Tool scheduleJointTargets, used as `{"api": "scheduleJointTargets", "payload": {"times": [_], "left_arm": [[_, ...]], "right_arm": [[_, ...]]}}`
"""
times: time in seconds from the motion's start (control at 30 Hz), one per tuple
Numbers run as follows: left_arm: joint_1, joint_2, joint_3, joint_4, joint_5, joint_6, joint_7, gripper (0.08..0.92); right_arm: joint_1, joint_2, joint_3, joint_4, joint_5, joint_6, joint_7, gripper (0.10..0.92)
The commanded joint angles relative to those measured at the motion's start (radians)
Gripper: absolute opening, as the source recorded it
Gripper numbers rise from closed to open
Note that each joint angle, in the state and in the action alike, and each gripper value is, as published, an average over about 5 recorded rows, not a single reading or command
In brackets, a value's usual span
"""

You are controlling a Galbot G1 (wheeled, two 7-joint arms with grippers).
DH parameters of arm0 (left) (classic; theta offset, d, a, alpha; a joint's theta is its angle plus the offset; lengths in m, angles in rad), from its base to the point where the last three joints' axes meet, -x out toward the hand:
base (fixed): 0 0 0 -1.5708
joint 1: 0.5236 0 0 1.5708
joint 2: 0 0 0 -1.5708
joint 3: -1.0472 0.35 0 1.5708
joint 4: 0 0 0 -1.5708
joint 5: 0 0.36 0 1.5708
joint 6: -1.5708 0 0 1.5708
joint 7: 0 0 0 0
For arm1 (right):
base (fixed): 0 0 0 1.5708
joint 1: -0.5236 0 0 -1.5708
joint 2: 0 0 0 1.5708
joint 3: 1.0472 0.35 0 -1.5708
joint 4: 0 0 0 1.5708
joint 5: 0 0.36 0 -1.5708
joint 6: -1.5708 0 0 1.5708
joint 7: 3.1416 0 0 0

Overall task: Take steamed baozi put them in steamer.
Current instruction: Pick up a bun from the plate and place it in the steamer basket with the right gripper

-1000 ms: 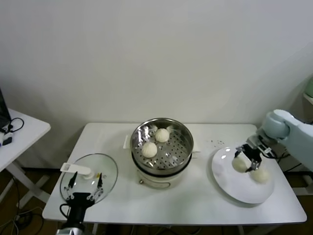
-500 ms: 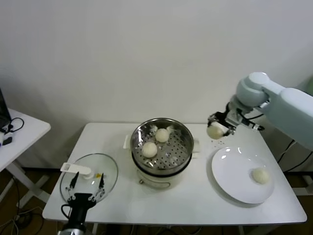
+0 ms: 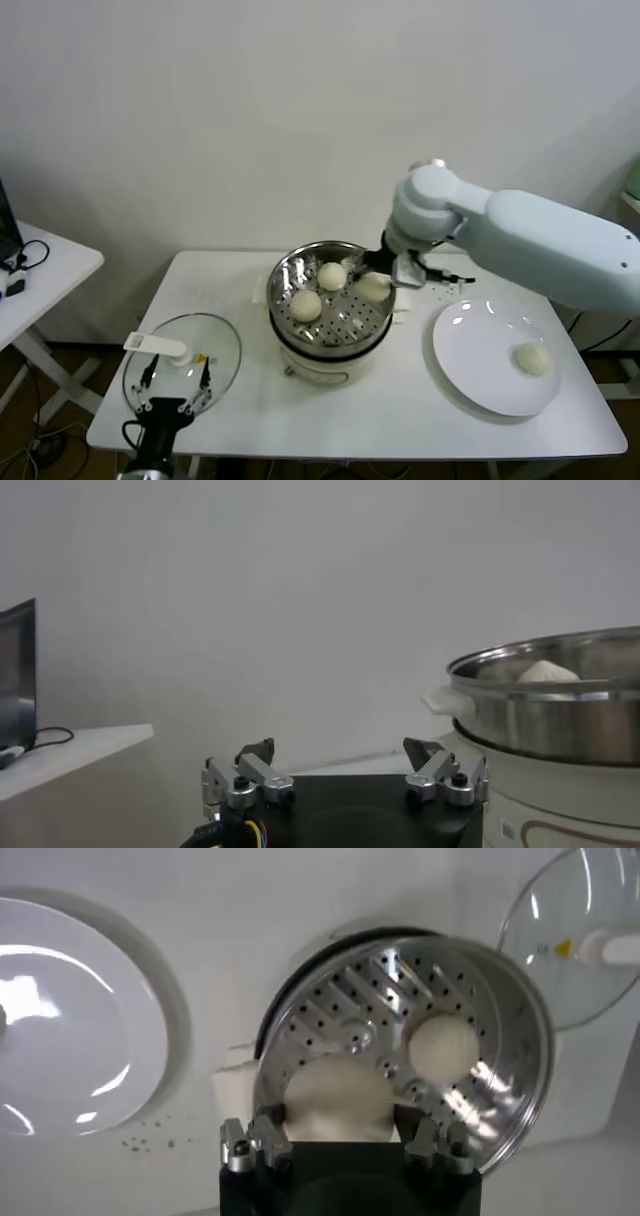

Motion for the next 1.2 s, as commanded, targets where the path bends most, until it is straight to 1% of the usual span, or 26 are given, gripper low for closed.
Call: {"api": "scheduleJointTargets", "payload": {"times": [0.03, 0.43, 0.73, 1.2], "left_arm": [[0.009, 0.000, -0.002, 0.001, 0.002, 0.000, -0.001, 0.823], [0.024, 0.003, -0.005, 0.002, 0.013, 0.009, 0.000, 0.823], [0.013, 0.004, -0.004, 0.012, 0.018, 0.019, 0.001, 0.823], [-0.014, 0.005, -0.002, 0.029, 0.022, 0.028, 0.003, 0.823]], "right_arm": [[-0.016, 0.117, -0.059, -0.006, -0.031, 0.026, 0.005, 0.712], [-0.028, 0.201, -0.126, -0.149, -0.054, 0.129, 0.020, 0.711], [-0.060, 0.256, -0.135, -0.215, -0.070, 0.149, 0.034, 0.710], [-0.098, 0.278, -0.130, -0.223, -0.097, 0.159, 0.040, 0.712]]}}
